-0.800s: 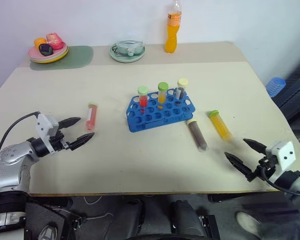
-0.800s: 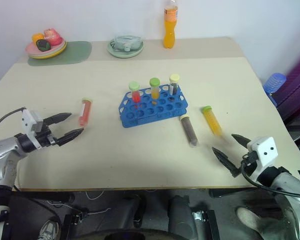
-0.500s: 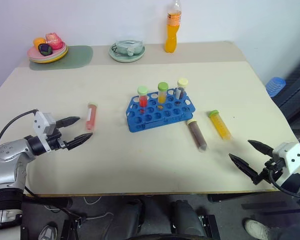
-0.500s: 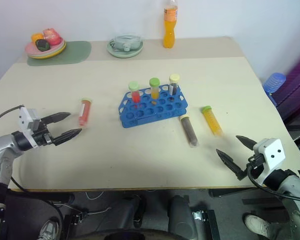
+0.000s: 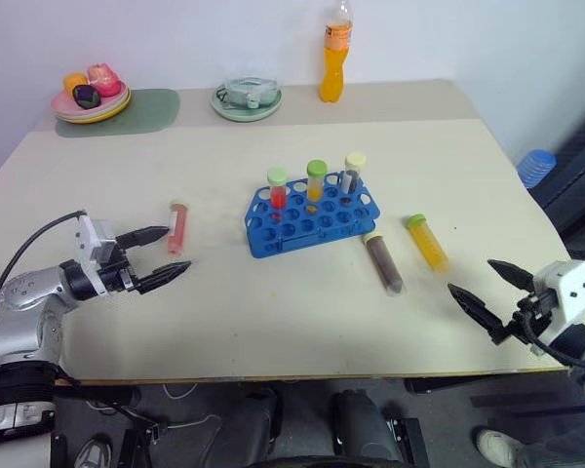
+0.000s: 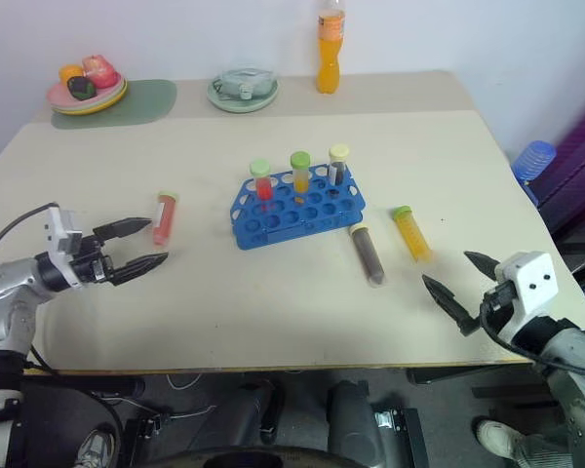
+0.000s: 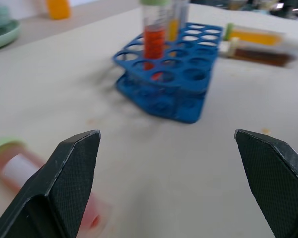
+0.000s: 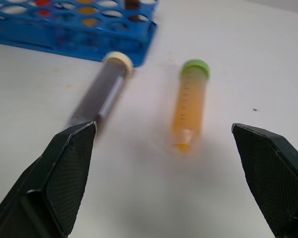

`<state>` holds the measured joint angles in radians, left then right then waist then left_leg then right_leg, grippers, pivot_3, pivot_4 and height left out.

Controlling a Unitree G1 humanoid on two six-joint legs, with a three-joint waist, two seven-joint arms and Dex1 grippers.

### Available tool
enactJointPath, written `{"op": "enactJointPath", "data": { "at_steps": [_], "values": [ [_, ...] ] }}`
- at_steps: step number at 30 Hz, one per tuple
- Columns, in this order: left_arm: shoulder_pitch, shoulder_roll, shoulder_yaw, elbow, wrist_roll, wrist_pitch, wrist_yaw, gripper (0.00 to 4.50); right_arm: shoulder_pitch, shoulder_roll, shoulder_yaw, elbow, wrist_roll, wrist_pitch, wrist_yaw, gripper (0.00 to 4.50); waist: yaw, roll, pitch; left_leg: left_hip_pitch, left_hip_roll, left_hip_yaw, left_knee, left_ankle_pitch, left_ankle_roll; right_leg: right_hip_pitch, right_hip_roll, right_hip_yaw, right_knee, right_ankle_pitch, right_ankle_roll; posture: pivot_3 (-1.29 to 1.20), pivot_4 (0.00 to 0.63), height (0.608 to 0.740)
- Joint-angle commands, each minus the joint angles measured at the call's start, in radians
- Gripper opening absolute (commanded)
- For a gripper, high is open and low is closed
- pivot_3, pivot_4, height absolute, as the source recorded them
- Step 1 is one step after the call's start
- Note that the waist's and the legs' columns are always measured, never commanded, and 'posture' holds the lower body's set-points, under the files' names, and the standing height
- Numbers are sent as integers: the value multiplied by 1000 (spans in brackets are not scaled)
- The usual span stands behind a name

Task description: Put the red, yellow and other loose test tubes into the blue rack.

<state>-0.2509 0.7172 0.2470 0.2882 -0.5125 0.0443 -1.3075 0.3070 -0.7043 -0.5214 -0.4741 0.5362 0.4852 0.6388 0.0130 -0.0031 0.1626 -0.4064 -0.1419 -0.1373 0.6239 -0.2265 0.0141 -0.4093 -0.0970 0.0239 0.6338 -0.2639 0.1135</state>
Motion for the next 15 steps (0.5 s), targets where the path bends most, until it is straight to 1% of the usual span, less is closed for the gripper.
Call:
{"op": "enactJointPath", "data": {
  "at_steps": [1,2,5,8,12,13,15],
  "values": [
    [-35,-2,-28,-70,-20,25,-28,4439,-98,-82,14,-43,7,193,-99,4500,-1,0,0,0,0,0,0,0,0,0,0,0,0,0,0,0,150,740],
    [-40,-5,-41,-79,-13,25,-35,4439,-142,-103,33,-41,26,260,-114,4500,0,0,0,0,0,0,0,0,0,0,0,0,0,0,0,0,150,740],
    [-52,-11,-74,-105,-7,40,-46,4439,-310,-151,87,-21,151,501,-132,4500,-4,0,0,-1,0,0,0,0,0,-1,0,0,0,0,0,0,150,740],
    [-63,-22,-96,-121,-3,47,-45,4439,-508,-136,151,8,237,725,-188,4500,-4,0,1,-2,1,0,-1,0,1,-2,0,0,0,0,0,0,150,740],
    [-62,-25,-109,-132,-6,60,-50,4439,-776,-21,238,63,260,1049,-293,4500,-2,-1,1,-3,1,0,-1,1,1,-3,0,0,0,1,2,0,150,740],
    [-57,-24,-110,-132,-4,56,-51,4439,-827,16,253,78,256,1094,-320,4500,-2,-1,1,-3,1,0,-1,1,1,-4,0,0,0,1,2,0,150,740],
    [-47,-25,-112,-137,-2,52,-53,4439,-888,61,277,118,252,1127,-372,4500,-2,-1,1,-3,1,0,-2,1,1,-4,0,0,0,2,2,0,150,740]
  ]
}}
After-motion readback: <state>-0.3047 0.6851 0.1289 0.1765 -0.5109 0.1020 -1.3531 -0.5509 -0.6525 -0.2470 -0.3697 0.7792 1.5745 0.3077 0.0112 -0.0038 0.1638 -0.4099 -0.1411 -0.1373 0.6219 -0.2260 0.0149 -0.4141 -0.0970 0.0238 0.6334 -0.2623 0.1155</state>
